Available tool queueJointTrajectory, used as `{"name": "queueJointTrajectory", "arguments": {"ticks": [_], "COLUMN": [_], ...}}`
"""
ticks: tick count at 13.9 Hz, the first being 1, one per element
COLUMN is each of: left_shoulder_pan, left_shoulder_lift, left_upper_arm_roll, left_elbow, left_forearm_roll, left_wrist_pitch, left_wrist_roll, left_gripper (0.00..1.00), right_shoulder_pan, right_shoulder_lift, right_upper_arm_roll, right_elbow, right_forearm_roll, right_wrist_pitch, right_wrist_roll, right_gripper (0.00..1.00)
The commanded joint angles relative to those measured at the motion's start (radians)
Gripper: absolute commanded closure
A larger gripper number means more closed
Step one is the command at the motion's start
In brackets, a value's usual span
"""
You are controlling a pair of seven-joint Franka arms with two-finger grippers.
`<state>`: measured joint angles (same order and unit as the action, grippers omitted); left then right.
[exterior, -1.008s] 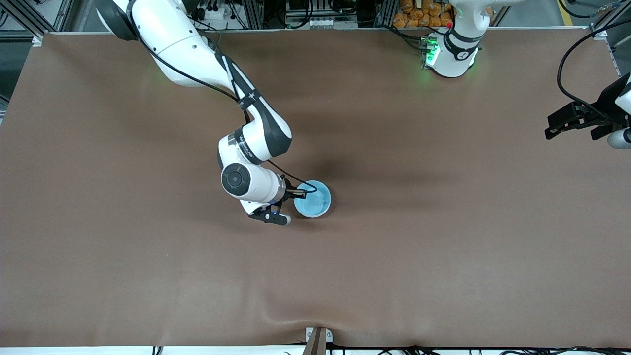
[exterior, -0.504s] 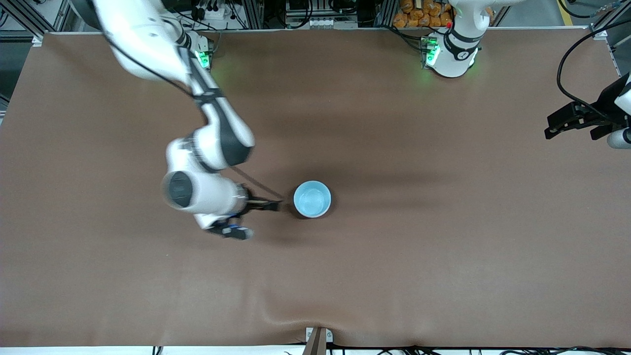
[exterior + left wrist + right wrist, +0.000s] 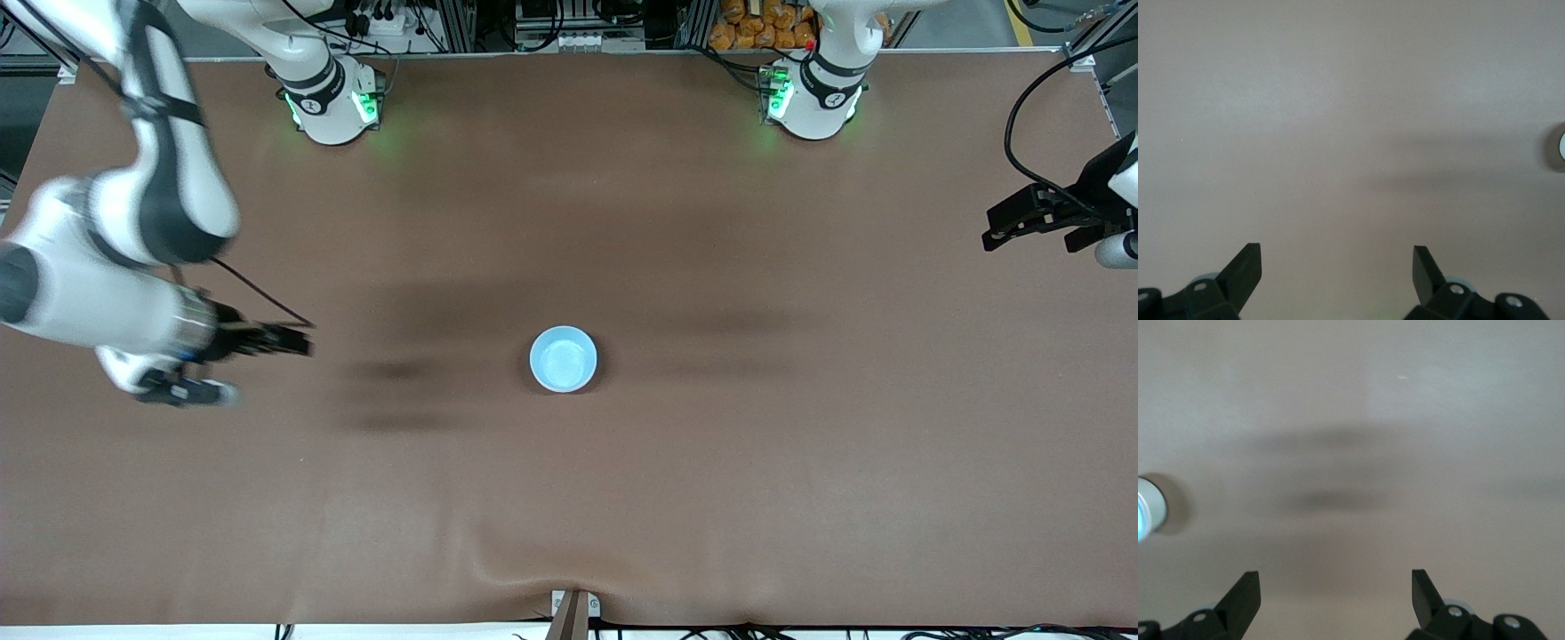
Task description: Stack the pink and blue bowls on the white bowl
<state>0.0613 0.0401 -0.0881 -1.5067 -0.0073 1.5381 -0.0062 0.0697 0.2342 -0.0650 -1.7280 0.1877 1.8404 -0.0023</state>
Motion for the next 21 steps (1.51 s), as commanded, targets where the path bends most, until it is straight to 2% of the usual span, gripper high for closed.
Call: {"name": "queueJointTrajectory", "arguments": {"ticks": [1, 2, 5, 8, 14, 21], "left_shoulder_pan": [0.003, 0.002, 0.002, 0.002, 0.0, -0.001], "left_shoulder_lift": [0.0, 0.0, 0.0, 0.0, 0.0, 0.0], "left_upper_arm_roll": [-0.002, -0.002, -0.002, -0.002, -0.002, -0.002], "left_elbow": [0.006, 0.006, 0.008, 0.008, 0.006, 0.008], "left_forearm_roll": [-0.023, -0.023, -0.023, -0.023, -0.023, -0.023], "left_wrist_pitch": [-0.01, -0.01, -0.01, -0.01, -0.01, -0.01], "left_wrist_roll": [-0.006, -0.008, -0.008, -0.008, -0.006, -0.008], "left_gripper": [0.0, 0.0, 0.0, 0.0, 0.0, 0.0], "right_shoulder_pan": [-0.039, -0.03, -0.028, -0.028, -0.027, -0.036], "right_shoulder_lift": [-0.156, -0.191, -0.243, -0.239, -0.236, -0.236], "right_upper_arm_roll": [-0.021, -0.036, -0.061, -0.055, -0.053, -0.056], "right_elbow": [-0.088, -0.087, -0.065, 0.03, 0.129, 0.159], "right_forearm_roll": [-0.083, -0.111, -0.12, -0.155, -0.24, -0.218], "right_wrist_pitch": [-0.073, -0.093, -0.185, -0.222, -0.351, -0.369], "right_wrist_roll": [-0.039, -0.039, -0.039, -0.03, -0.022, -0.018], "right_gripper": [0.0, 0.0, 0.0, 0.0, 0.0, 0.0]}}
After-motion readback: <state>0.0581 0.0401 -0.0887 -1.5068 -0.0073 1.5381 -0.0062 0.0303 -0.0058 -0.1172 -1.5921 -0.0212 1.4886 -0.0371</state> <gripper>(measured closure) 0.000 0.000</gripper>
